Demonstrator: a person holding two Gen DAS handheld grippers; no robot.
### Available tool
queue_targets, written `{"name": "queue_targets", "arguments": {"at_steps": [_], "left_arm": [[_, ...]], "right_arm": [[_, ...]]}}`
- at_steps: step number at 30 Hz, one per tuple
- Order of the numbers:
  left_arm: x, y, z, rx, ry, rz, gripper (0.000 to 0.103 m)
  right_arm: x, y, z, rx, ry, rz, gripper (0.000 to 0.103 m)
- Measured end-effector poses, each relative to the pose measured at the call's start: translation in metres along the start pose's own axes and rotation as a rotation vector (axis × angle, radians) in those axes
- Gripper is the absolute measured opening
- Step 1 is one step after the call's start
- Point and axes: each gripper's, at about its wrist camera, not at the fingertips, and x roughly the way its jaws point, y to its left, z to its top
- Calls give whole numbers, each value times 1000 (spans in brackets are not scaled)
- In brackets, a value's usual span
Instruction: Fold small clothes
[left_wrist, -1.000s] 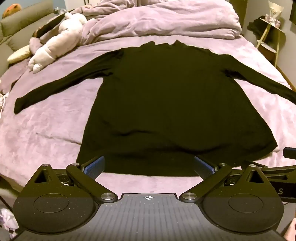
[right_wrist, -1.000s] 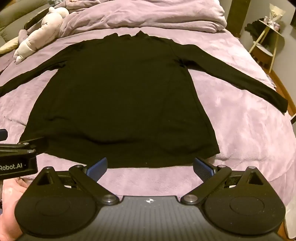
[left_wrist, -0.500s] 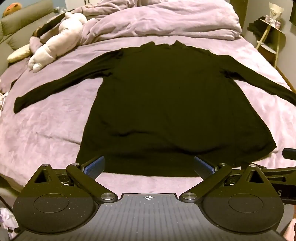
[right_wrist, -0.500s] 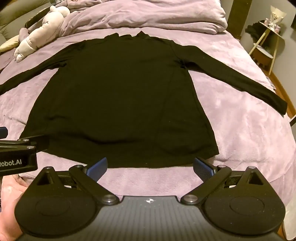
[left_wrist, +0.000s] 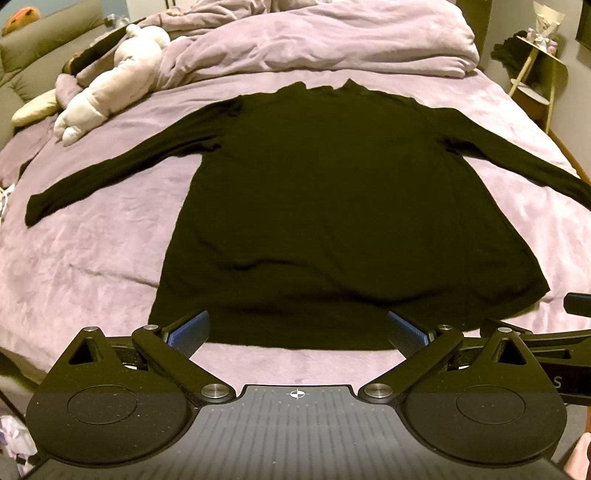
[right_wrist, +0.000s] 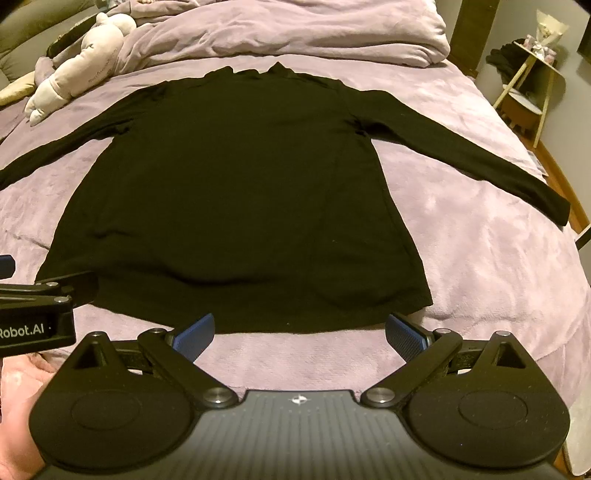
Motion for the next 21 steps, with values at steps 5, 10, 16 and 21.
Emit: {"name": "queue_targets", "arguments": {"at_steps": [5,10,16,21], "left_arm": [[1,0,0,-4,6,0,103],[3,1,0,-7,8,-3,103],[3,1,-2,-11,14,-5,103],[4,0,-1,-12,18,-7,103]], "right_arm": [[-1,0,0,0,-2,4,99],[-2,1,-1,0,-4,9,99],[-2,-1,-1,4,-3,12,99],[-3,-2,0,5,-6,12,99]]}}
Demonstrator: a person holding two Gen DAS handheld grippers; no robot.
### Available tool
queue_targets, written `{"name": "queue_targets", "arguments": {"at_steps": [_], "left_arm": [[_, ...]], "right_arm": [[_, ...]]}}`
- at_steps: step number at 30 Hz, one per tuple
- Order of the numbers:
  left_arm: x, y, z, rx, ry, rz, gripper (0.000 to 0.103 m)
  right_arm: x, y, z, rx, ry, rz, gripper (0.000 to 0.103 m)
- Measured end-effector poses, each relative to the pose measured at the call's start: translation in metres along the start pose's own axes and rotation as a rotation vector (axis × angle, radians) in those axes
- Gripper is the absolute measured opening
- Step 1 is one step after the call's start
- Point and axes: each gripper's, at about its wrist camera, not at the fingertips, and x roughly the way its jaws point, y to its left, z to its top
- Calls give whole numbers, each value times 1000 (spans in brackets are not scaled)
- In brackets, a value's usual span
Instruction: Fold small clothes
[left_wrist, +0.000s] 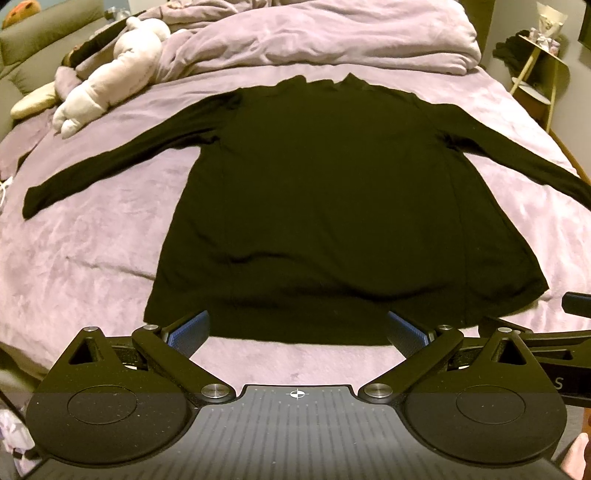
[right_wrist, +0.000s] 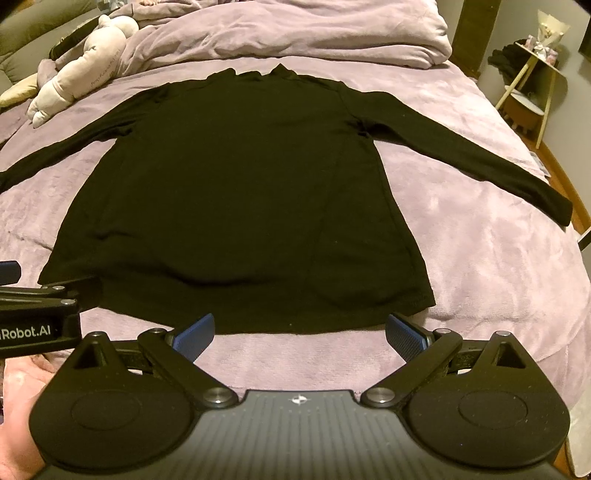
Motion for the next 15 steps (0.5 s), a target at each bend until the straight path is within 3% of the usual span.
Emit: {"name": "queue_targets", "arguments": {"at_steps": [15], "left_arm": [[0,-1,-2,-8,8,-4,103]], "right_arm": [[0,-1,-1,3,-5,7,99]]}}
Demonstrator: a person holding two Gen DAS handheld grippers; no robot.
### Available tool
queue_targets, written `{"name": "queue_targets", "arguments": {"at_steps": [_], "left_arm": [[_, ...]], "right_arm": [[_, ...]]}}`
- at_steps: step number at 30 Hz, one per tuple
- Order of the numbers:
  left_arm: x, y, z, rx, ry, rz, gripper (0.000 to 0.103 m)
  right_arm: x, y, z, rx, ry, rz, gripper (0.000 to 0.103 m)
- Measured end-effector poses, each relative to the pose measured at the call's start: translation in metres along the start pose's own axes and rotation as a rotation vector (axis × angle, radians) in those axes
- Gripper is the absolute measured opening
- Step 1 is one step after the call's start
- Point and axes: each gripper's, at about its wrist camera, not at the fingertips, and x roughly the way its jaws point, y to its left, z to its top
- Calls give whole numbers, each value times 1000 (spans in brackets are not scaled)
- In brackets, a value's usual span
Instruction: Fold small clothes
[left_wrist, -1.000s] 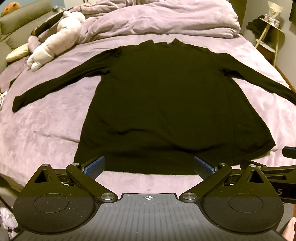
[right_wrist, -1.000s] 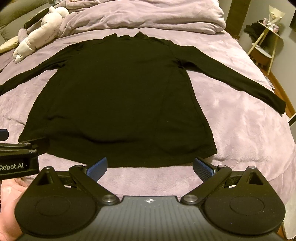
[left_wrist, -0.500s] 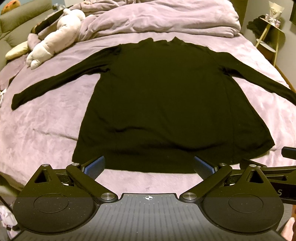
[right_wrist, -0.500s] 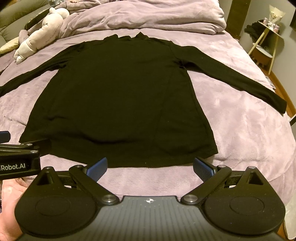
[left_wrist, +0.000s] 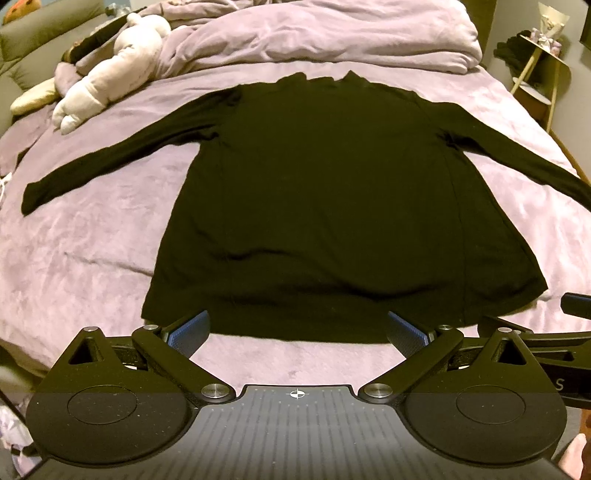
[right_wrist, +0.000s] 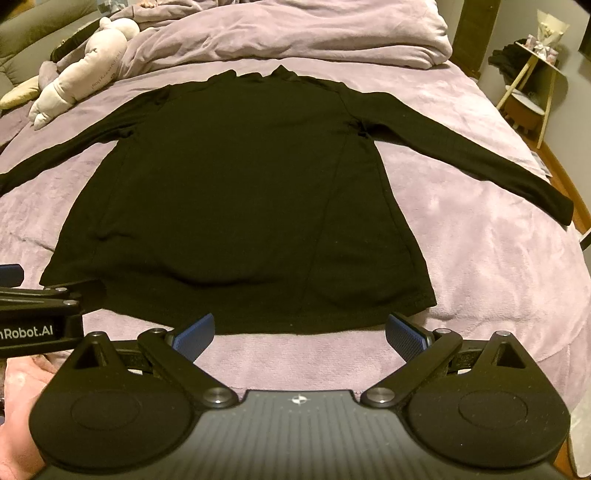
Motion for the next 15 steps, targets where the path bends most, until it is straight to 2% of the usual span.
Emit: {"name": "queue_targets", "arguments": {"at_steps": [15], "left_arm": [[0,3,1,-9,9,-6,103]], "right_arm": [[-1,1,-1,2,0,-12,99]]}}
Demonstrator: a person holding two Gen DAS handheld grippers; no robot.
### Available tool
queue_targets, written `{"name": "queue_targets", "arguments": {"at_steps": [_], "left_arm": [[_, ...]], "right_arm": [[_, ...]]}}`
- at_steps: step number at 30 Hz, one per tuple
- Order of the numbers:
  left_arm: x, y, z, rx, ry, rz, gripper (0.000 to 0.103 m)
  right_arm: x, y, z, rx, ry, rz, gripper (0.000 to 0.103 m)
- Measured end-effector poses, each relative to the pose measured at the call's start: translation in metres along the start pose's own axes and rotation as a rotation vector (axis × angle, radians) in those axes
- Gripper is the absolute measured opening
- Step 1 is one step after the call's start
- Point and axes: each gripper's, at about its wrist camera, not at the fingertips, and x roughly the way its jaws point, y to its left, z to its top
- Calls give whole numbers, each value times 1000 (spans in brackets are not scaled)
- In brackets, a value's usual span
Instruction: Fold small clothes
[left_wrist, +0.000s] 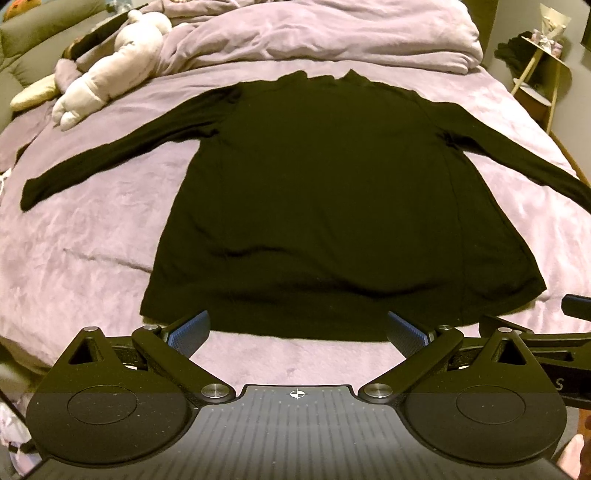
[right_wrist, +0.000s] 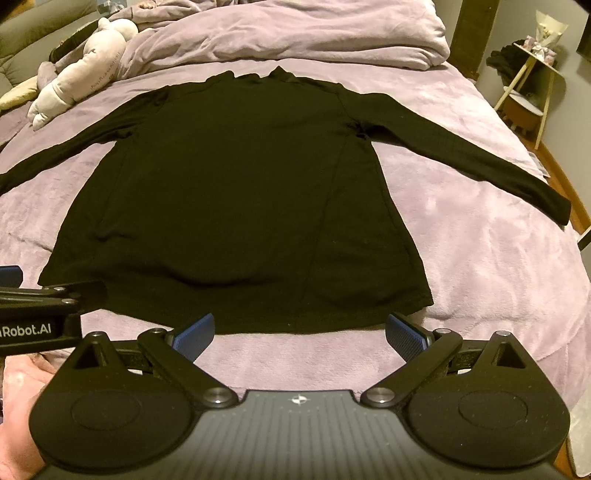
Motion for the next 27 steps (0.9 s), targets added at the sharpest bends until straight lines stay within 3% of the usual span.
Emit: {"name": "queue_targets", "arguments": {"at_steps": [27], "left_arm": [[3,0,0,-6,17,8,103]], "right_arm": [[1,-7,-2,30,3,17,99]]}}
